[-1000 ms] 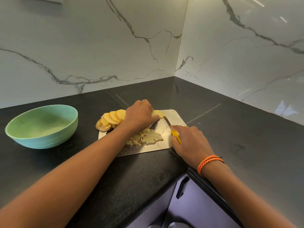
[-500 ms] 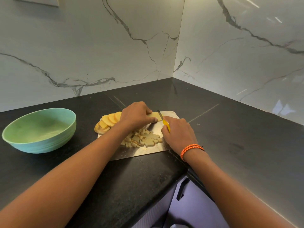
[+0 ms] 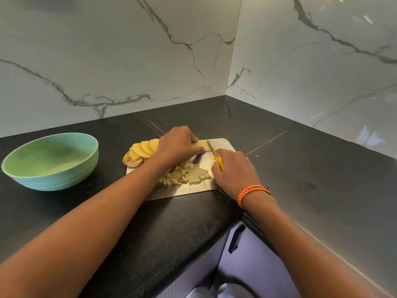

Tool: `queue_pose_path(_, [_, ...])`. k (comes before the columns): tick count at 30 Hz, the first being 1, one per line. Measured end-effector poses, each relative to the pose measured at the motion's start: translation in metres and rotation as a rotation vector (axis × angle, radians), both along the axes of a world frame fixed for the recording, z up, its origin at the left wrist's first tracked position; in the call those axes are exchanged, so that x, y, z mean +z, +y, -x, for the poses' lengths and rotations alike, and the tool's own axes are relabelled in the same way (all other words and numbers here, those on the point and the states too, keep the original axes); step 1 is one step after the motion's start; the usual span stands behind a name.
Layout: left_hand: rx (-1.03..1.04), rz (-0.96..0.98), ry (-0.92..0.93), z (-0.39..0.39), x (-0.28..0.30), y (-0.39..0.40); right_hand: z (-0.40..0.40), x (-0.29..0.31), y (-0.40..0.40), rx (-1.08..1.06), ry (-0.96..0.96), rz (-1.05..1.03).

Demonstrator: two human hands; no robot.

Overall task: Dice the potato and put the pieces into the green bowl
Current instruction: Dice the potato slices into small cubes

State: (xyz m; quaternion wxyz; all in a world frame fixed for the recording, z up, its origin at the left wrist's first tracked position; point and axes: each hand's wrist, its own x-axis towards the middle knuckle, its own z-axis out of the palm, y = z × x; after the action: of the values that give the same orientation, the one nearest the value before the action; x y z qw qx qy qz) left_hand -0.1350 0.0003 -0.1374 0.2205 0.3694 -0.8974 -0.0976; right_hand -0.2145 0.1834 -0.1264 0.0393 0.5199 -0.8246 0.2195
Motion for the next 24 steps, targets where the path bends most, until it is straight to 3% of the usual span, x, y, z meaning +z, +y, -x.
queue_pose_path(9, [0.032,-0.041,0.014,0.001,-0.001,0.000,-0.006,-0.010,0.040,0.035,-0.033,0.093])
queue_pose_path(14, [0.008,-0.038,0.015,0.000,-0.001,0.001,-0.002,-0.001,0.016,0.007,-0.062,0.233])
queue_pose_path(24, [-0.016,0.018,0.058,0.000,-0.005,-0.004,0.006,-0.007,-0.022,-0.011,-0.061,0.141])
